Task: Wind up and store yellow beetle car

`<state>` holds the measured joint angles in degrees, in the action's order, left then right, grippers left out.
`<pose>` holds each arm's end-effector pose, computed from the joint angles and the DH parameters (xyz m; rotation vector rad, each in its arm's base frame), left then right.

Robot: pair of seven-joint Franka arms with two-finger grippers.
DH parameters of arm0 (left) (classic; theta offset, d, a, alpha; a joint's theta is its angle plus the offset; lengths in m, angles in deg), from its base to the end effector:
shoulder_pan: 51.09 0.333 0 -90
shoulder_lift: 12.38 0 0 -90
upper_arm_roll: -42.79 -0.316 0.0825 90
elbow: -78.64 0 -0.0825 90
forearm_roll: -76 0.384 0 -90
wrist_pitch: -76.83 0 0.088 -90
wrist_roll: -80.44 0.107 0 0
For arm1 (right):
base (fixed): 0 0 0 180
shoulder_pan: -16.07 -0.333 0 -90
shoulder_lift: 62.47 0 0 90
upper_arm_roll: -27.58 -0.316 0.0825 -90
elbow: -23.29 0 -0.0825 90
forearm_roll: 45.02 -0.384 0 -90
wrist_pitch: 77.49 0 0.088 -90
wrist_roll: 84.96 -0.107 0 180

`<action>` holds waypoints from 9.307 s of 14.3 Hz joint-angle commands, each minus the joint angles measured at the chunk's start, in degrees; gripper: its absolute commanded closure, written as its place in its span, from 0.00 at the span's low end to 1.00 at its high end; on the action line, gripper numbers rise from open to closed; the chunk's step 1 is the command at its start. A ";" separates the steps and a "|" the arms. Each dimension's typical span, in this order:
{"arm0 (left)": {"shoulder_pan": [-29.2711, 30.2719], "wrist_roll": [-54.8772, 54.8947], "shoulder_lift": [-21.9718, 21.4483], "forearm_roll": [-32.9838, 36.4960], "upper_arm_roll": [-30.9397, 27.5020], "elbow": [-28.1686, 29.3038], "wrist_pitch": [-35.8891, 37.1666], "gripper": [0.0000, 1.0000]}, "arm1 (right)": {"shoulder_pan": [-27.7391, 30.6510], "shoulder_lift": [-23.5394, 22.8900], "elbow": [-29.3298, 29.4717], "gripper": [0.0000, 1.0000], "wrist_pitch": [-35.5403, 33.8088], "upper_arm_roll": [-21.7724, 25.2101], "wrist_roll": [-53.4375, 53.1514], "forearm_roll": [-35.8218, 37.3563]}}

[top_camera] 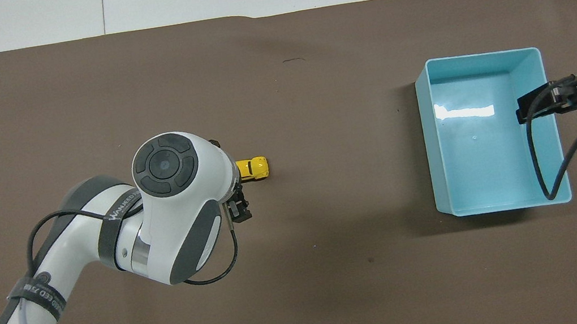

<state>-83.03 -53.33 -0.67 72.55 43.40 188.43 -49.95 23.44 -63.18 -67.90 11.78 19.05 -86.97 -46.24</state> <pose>0.5157 -0.3312 0.3970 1.8908 2.3847 -0.0619 0.5557 0.0130 0.6069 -3.1188 0.0234 0.0724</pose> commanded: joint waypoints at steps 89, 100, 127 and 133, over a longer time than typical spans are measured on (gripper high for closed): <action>20.52 41.64 -3.44 2.75 -1.66 -6.78 9.45 0.00 | 0.90 -0.16 0.13 0.00 0.56 -0.43 1.13 -0.37; 21.57 81.95 -8.81 2.22 -1.75 -11.00 19.46 0.00 | 0.90 -0.16 0.13 0.00 0.21 -0.34 1.04 -0.37; 27.29 141.68 -18.66 2.66 -1.49 -17.68 38.28 0.00 | -7.09 0.01 0.57 0.00 0.03 -1.57 -37.25 -1.42; 26.67 141.50 -19.27 2.49 -1.31 -17.16 38.54 0.00 | -8.59 0.19 0.49 0.00 0.03 -2.36 -50.35 -2.65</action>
<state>-55.97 88.33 -19.15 74.87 41.97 171.18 -12.24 14.23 -63.12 -67.82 11.78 17.37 -133.77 -47.88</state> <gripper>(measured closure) 0.000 0.000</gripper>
